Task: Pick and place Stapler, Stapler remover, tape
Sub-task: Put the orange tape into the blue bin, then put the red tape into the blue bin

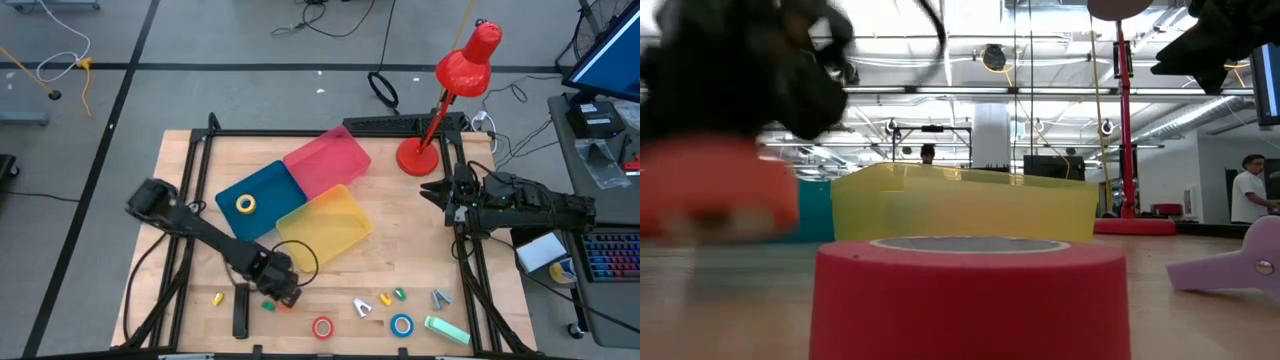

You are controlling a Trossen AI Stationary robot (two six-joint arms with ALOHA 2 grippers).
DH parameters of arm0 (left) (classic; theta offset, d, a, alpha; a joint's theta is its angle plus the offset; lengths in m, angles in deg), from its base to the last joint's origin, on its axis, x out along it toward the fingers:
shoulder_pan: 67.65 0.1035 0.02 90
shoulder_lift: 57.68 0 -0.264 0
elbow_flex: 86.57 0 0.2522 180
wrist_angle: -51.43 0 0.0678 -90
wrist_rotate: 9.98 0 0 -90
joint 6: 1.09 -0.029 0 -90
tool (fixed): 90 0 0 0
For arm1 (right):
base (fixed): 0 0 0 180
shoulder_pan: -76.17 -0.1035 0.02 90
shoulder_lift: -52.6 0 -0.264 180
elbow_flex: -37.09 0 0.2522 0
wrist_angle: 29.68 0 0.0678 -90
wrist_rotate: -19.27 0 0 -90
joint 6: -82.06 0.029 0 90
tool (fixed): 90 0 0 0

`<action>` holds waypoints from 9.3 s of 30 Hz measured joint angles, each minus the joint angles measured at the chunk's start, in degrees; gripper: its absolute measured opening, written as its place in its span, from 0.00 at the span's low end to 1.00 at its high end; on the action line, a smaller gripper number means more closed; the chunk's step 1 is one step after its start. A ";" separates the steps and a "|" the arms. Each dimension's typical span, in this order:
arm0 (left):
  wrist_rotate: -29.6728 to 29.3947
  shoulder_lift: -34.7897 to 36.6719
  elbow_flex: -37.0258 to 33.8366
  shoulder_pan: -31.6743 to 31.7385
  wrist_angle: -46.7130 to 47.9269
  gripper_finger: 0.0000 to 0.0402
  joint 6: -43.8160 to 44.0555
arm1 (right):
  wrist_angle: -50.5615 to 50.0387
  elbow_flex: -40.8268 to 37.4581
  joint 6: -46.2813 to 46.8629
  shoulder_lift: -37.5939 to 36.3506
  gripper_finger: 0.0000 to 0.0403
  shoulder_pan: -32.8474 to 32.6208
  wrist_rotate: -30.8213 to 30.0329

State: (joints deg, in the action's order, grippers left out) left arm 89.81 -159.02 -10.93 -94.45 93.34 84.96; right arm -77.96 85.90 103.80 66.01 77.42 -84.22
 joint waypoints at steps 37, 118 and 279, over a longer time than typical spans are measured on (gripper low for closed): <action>-26.77 14.04 0.33 42.35 18.78 0.09 -43.93 | -0.04 0.00 -0.35 0.01 0.25 0.00 0.04; -22.08 4.46 -1.95 48.82 27.36 0.21 -60.91 | -0.02 0.00 0.31 -0.01 0.25 0.00 0.04; -1.98 -25.03 30.56 -2.34 0.23 0.58 -14.73 | -1.10 -0.02 -2.97 0.01 0.25 -0.02 4.59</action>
State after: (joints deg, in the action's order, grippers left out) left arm 87.83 -184.05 19.64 -96.79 93.57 70.22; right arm -79.06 85.88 100.83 66.01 77.40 -79.63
